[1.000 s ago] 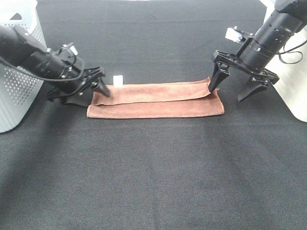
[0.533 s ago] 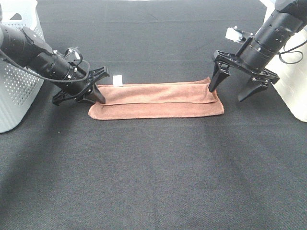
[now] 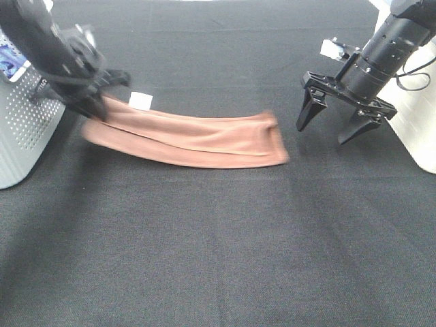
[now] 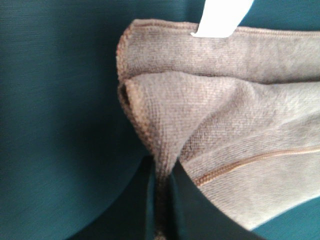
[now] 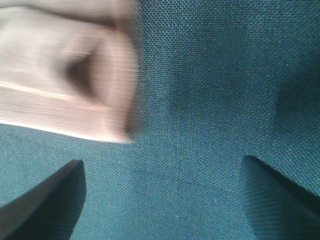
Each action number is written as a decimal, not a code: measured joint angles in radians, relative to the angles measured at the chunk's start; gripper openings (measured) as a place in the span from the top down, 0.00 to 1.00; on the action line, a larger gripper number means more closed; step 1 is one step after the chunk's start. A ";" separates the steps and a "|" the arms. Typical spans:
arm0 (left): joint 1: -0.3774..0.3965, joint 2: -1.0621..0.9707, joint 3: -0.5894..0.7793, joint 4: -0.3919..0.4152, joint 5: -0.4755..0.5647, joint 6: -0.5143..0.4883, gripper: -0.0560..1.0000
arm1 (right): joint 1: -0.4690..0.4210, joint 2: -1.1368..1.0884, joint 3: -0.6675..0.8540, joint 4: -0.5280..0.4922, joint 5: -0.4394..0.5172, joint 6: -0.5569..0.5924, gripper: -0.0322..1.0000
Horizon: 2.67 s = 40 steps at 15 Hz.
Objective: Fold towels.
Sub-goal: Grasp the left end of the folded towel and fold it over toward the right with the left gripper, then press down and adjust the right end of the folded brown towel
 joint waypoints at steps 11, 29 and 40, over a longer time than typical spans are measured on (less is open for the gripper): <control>-0.233 0.033 -0.210 -0.217 0.036 -0.052 0.92 | 0.000 0.000 0.000 0.000 0.001 0.000 0.21; -0.281 0.218 -0.364 -0.400 -0.244 0.095 0.36 | 0.010 0.000 0.000 0.317 0.005 -0.136 0.21; -0.129 0.180 -0.364 -0.192 0.062 0.123 0.36 | 0.117 0.222 -0.047 0.740 -0.080 -0.495 0.21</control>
